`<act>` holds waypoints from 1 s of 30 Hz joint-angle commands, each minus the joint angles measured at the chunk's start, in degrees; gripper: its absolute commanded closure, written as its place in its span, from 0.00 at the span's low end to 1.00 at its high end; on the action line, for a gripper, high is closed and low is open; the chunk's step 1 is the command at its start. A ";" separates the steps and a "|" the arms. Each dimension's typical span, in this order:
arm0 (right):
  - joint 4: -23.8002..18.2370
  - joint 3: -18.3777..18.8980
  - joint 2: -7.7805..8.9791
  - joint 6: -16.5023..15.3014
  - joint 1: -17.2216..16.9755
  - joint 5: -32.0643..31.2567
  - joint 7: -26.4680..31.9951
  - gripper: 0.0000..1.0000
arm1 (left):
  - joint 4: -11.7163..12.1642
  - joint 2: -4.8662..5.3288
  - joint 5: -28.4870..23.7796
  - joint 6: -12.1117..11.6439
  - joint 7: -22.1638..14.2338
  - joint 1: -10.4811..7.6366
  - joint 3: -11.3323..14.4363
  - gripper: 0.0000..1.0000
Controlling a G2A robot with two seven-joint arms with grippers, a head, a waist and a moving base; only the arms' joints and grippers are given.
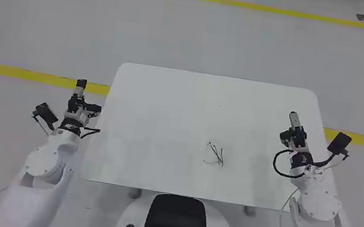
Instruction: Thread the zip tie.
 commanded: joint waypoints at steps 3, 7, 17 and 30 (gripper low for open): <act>0.04 0.03 0.00 -0.04 0.02 0.26 0.00 0.00 | 0.00 0.00 0.00 0.00 0.00 0.00 0.00 0.00; 0.04 0.03 0.00 -0.04 0.02 0.26 0.00 0.00 | 0.00 0.00 0.00 0.00 0.00 0.00 0.00 0.00; -4.83 -2.86 -0.07 0.55 -1.50 -8.03 2.02 0.00 | 0.00 0.00 0.00 0.00 0.00 0.00 0.00 0.00; -5.69 -8.60 -0.18 3.08 -1.60 -19.64 5.56 0.00 | 0.00 0.00 0.00 0.00 0.00 0.00 0.00 0.00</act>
